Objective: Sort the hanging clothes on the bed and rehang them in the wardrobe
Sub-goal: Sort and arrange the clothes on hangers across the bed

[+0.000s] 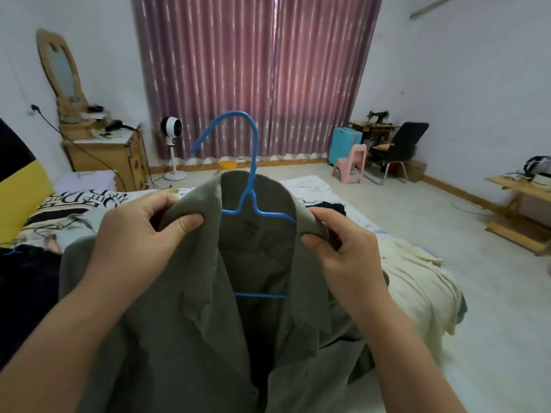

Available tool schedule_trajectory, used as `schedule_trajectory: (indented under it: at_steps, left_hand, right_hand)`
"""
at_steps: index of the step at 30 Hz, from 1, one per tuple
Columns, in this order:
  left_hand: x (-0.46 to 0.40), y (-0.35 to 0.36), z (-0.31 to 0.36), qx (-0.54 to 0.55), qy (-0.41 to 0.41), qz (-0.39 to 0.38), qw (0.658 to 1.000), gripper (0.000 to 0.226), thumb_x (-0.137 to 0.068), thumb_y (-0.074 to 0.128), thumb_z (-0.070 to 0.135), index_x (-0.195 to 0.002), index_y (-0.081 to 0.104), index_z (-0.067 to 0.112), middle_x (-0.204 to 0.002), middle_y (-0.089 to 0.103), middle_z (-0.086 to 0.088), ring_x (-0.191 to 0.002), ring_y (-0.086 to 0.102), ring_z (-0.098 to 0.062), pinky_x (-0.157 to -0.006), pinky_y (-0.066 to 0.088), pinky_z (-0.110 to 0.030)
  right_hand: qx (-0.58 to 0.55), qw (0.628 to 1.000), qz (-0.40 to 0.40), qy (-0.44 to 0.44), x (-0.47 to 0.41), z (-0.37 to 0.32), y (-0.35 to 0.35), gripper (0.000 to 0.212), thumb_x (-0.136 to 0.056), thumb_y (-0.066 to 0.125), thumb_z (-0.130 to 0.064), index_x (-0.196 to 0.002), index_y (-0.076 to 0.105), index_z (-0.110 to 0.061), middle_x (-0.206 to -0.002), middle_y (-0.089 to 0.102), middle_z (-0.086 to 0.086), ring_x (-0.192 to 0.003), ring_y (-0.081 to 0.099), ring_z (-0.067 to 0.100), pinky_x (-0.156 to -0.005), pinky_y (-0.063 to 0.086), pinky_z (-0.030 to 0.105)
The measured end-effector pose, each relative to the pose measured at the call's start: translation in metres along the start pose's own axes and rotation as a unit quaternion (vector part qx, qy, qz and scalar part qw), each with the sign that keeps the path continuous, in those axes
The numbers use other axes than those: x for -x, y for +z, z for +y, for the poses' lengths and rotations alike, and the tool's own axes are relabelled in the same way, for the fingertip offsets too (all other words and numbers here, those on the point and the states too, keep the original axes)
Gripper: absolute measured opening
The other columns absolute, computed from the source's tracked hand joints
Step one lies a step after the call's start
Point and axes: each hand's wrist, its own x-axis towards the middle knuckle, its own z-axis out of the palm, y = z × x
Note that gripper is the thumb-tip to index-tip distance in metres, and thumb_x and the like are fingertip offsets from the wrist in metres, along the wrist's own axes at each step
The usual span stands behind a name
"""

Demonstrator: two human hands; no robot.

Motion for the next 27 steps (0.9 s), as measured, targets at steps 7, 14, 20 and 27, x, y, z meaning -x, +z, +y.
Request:
schedule_trajectory:
  at_steps: [7, 14, 20, 27]
  left_hand:
    - [0.006, 0.014, 0.029, 0.082, 0.053, -0.102, 0.990, 0.031, -0.072, 0.060, 0.043, -0.100, 0.056, 0.030, -0.084, 0.062, 0.015, -0.080, 0.057, -0.002, -0.062, 0.041, -0.020]
    - [0.027, 0.073, 0.056, 0.214, 0.028, -0.147, 0.965, 0.020, -0.090, 0.056, 0.013, -0.087, 0.058, 0.033, -0.084, 0.064, 0.020, -0.081, 0.058, 0.002, -0.066, 0.045, -0.021]
    - [0.043, 0.139, 0.062, 0.246, -0.021, -0.184, 0.951, 0.015, -0.086, 0.059, 0.023, -0.087, 0.062, 0.008, -0.080, 0.063, -0.010, -0.076, 0.057, -0.017, -0.067, 0.045, -0.033]
    - [0.029, 0.207, 0.054, 0.264, -0.034, -0.275, 0.924, 0.006, -0.089, 0.060, 0.018, -0.083, 0.062, 0.019, -0.077, 0.064, 0.010, -0.072, 0.059, -0.003, -0.066, 0.048, -0.022]
  right_hand:
    - [0.122, 0.985, 0.099, -0.074, 0.008, -0.021, -0.062, 0.031, -0.079, 0.066, -0.014, -0.110, 0.067, -0.010, -0.096, 0.059, -0.015, -0.089, 0.055, 0.001, -0.082, 0.041, 0.007]
    - [0.224, 0.968, 0.087, -0.073, 0.017, -0.007, -0.110, 0.031, -0.080, 0.066, -0.012, -0.110, 0.066, -0.006, -0.101, 0.071, 0.008, -0.091, 0.065, 0.025, -0.080, 0.053, 0.050]
    - [0.263, 0.962, 0.075, 0.006, 0.027, 0.037, -0.127, 0.027, -0.080, 0.067, 0.000, -0.106, 0.067, -0.006, -0.098, 0.070, 0.008, -0.090, 0.063, 0.028, -0.083, 0.049, 0.055]
    - [0.289, 0.951, 0.075, 0.086, 0.027, 0.110, -0.135, 0.023, -0.079, 0.067, -0.001, -0.101, 0.068, -0.010, -0.093, 0.068, 0.001, -0.087, 0.061, 0.022, -0.082, 0.048, 0.056]
